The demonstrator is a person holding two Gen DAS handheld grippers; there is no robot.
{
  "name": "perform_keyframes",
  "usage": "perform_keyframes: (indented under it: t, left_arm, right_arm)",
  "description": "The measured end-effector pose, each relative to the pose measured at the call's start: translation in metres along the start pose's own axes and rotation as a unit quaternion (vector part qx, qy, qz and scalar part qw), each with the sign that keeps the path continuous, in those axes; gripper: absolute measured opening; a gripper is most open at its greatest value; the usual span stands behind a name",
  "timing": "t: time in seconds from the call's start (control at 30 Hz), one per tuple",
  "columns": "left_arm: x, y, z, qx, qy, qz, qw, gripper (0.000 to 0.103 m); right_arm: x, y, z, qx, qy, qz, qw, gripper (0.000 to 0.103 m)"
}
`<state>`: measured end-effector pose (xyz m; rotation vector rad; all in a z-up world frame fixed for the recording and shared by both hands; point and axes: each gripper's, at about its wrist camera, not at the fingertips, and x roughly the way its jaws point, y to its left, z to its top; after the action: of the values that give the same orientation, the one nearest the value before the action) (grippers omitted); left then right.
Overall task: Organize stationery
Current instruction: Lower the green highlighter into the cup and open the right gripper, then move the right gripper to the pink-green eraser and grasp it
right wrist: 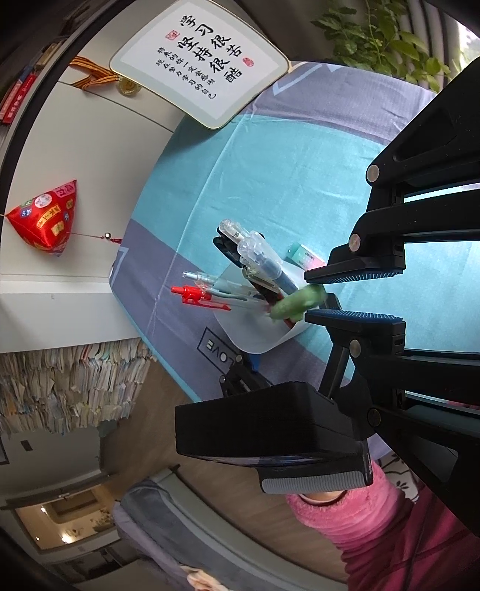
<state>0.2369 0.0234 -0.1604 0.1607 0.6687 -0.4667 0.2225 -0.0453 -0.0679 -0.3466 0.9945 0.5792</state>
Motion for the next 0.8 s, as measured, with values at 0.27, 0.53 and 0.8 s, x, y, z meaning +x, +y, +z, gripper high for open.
perform_keyframes:
  t: [0.27, 0.53, 0.8]
  left_arm:
    - [0.000, 0.000, 0.000, 0.000, 0.000, 0.000, 1.0000, 0.072]
    - [0.000, 0.000, 0.001, 0.000, 0.000, 0.000, 1.0000, 0.072]
    - [-0.001, 0.001, -0.001, -0.001, -0.001, -0.001, 1.0000, 0.071]
  right_arm:
    - [-0.005, -0.006, -0.003, 0.014, -0.014, 0.004, 1.000, 0.015]
    - [-0.008, -0.032, -0.021, 0.057, -0.023, -0.003, 0.998, 0.015]
    - [0.040, -0.075, -0.052, 0.169, 0.025, 0.002, 0.985, 0.015]
